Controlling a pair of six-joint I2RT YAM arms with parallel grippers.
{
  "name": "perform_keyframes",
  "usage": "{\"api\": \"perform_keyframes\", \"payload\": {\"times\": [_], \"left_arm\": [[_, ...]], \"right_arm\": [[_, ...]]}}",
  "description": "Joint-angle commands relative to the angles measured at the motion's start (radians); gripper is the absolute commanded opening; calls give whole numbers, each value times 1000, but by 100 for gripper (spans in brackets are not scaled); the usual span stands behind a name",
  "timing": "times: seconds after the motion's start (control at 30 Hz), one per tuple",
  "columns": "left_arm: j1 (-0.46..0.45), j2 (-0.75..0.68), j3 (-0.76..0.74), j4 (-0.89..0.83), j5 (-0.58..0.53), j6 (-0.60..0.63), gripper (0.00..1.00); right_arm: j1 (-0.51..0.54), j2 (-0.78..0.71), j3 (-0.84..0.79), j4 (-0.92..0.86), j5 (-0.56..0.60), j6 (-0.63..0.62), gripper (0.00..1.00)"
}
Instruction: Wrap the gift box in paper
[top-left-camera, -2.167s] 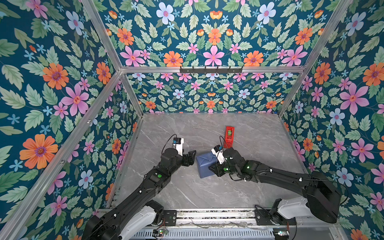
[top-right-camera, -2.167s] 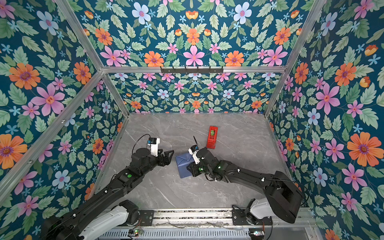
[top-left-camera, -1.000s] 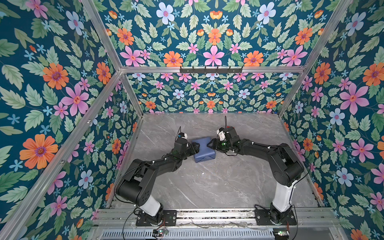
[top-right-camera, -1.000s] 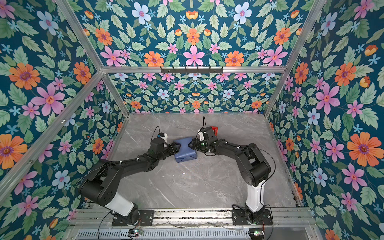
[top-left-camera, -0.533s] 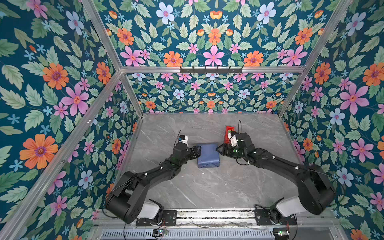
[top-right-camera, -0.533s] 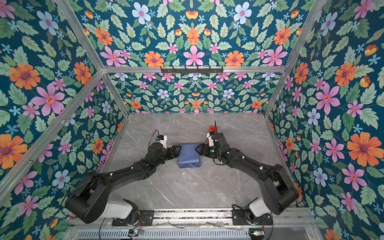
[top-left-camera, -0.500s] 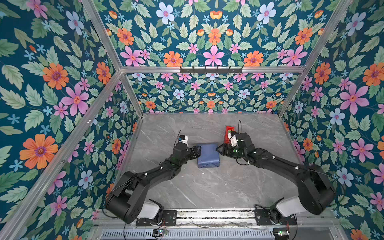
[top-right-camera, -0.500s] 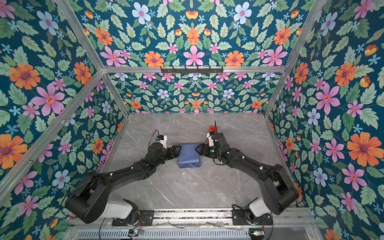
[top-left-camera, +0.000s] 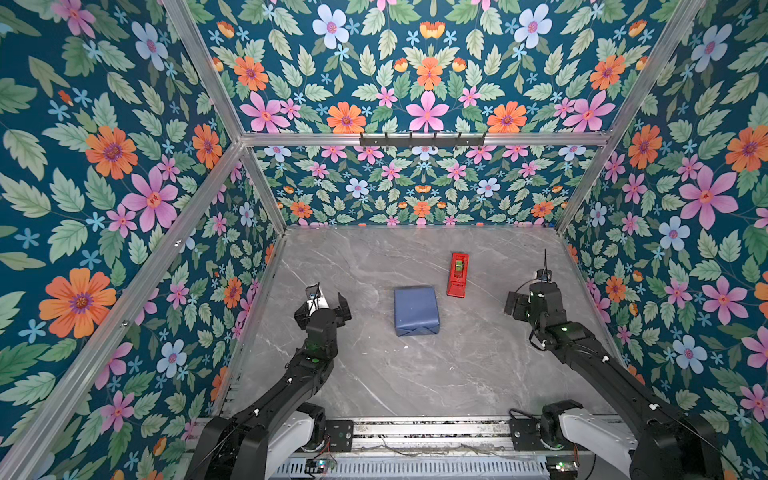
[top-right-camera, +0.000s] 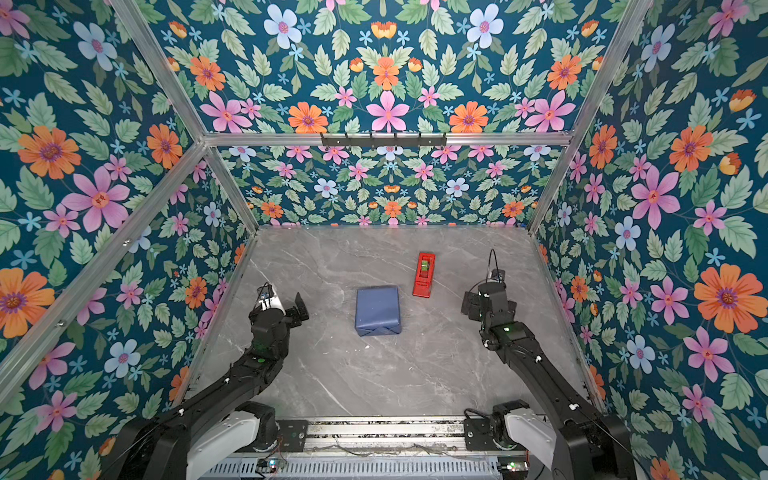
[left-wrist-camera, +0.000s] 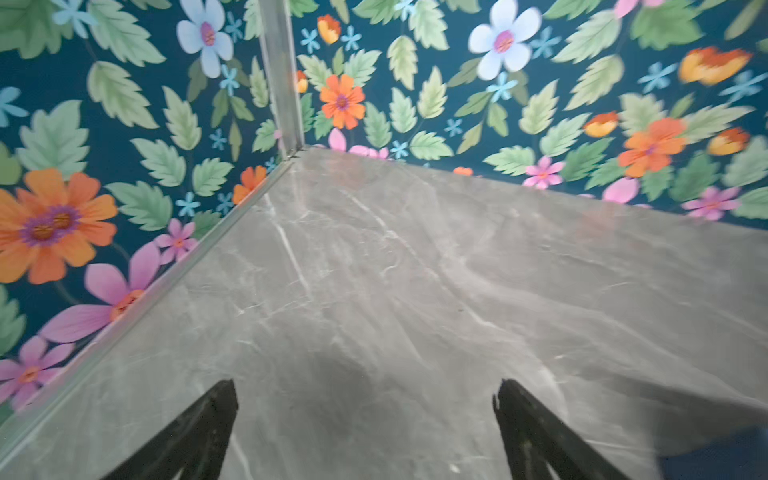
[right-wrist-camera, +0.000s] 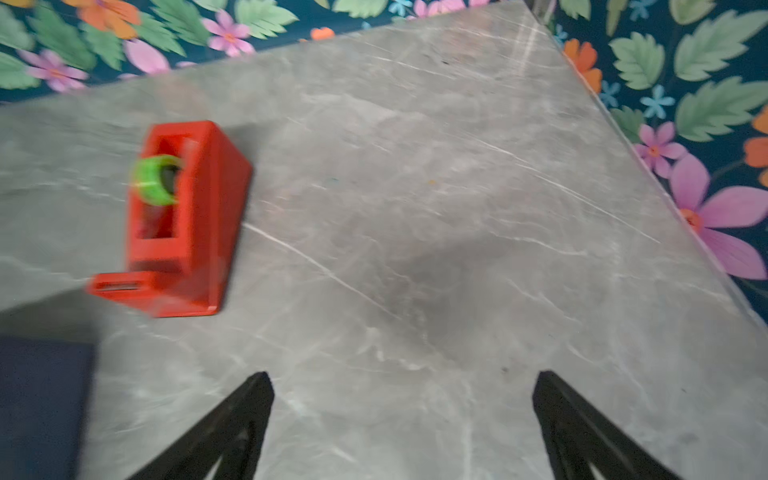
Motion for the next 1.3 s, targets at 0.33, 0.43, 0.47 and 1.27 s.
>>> {"api": "perform_keyframes", "payload": {"times": [0.33, 0.43, 0.47, 1.27], "left_arm": [[184, 374, -46, 598, 271, 163, 99], [206, 426, 18, 541, 315, 183, 99], [217, 458, 16, 573, 340, 192, 100], [258, 591, 28, 691, 405, 187, 100]], "right_arm": [[-160, 151, -198, 607, -144, -107, 99], [-209, 172, -222, 708, -229, -114, 99], [-225, 180, -230, 741, -257, -114, 99], [-236, 388, -237, 975, -361, -194, 99]]}}
